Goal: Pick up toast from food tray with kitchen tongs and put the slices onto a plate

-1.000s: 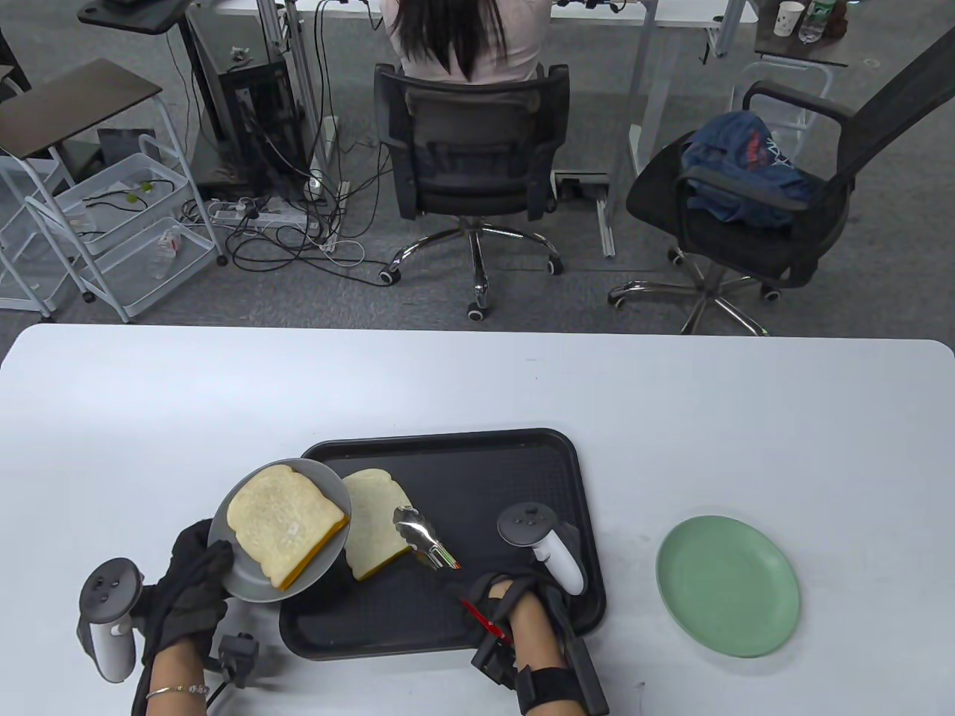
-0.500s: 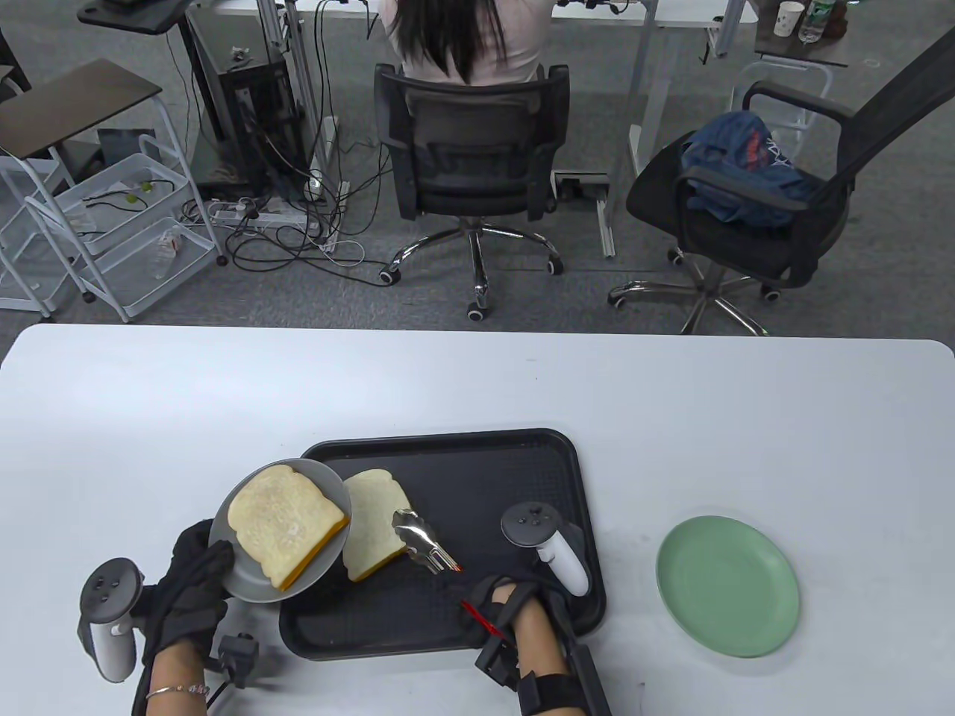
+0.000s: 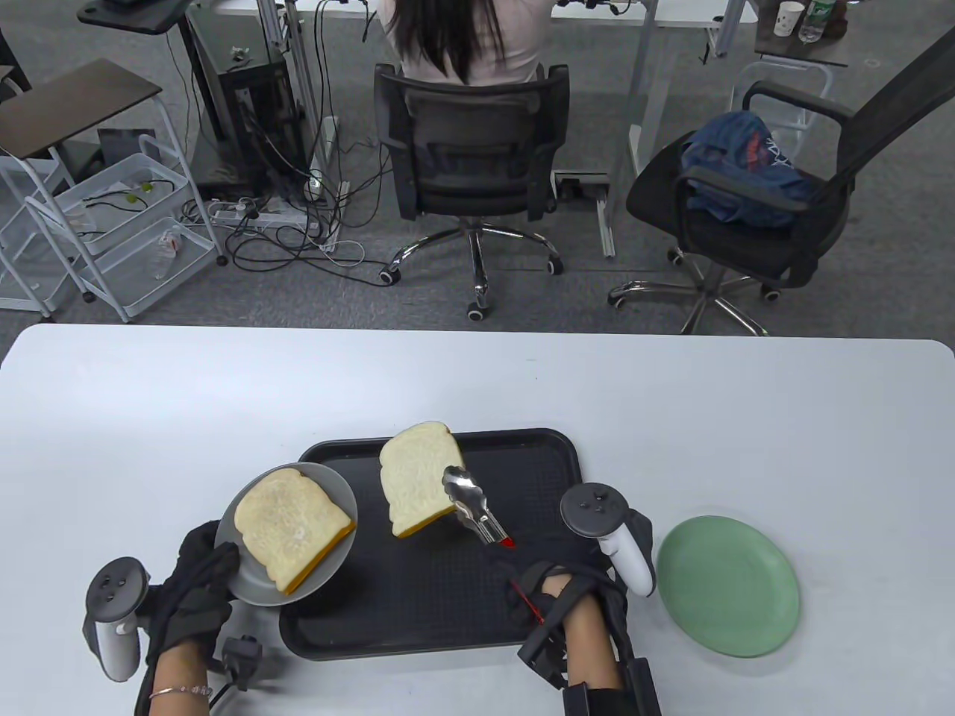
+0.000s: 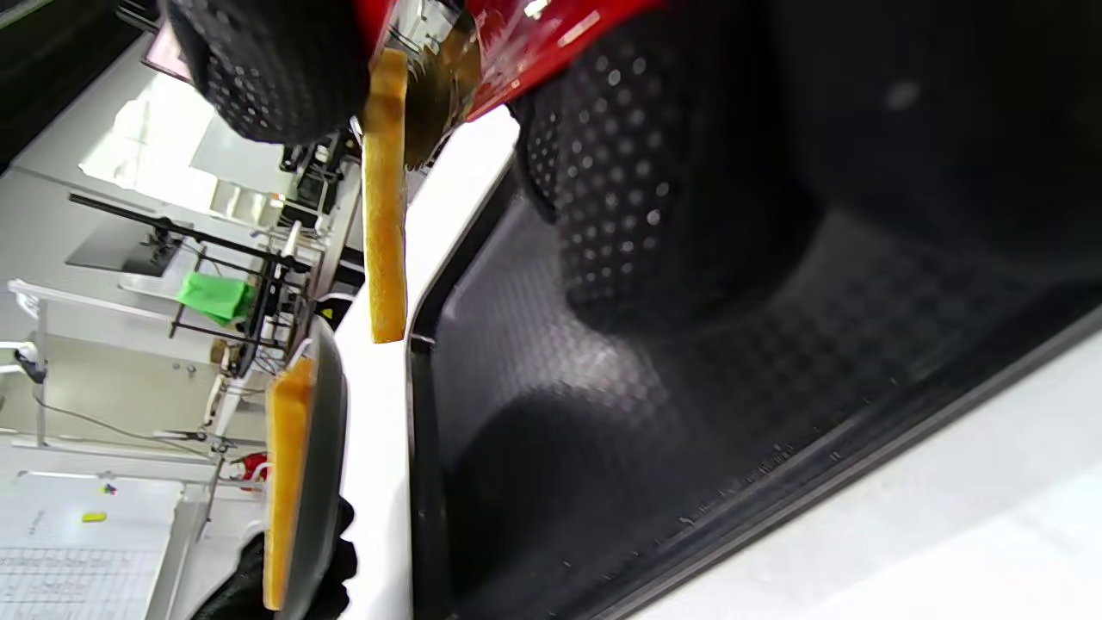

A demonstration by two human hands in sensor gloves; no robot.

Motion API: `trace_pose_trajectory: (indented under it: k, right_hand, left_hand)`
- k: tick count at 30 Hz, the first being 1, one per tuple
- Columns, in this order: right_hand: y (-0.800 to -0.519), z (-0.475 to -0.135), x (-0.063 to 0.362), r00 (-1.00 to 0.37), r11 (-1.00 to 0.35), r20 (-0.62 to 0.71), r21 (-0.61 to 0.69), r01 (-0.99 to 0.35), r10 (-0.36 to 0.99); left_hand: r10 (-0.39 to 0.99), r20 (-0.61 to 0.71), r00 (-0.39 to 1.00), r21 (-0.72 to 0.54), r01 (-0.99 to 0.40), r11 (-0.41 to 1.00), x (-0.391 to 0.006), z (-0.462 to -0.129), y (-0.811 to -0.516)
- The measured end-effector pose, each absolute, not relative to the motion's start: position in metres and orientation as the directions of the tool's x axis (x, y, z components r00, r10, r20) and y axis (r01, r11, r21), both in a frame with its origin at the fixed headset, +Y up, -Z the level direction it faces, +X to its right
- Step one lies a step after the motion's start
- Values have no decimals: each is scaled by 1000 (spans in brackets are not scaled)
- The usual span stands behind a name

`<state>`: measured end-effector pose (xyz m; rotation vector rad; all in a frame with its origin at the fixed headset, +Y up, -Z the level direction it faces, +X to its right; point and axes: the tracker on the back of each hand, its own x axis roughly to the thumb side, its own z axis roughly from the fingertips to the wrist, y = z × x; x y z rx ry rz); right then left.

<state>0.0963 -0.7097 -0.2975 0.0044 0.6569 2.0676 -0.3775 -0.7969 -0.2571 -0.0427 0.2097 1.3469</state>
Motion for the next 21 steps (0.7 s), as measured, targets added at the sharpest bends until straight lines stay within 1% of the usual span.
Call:
trace_pose_trajectory:
  k: [5,9,11,15,21]
  right_hand:
    - [-683,-296,91,-551,-427,-204,440,-790,809]
    - [-673,-296,75,-551,-425,-165,473,-772,818]
    - [-670,-297,60,-561,-430,-137,504,-749,817]
    - [-670,-297,28,-563,-417,-90,578,-701,822]
    - [-684,-297,-12,-573,-397,-62,661,-637,817]
  left_hand:
    - [964,-172,205,87,-971,222,-377,-257,-798]
    - [963,-171,207,85,-971,223,-377,-258,-798]
    - [964,-169,206,84,-971,223,-377,-258,-798]
    - [964,-169,205,86,-971,222,-377,-258,-799]
    - [964,-173,204,89,-971,222,-377,-257,-799]
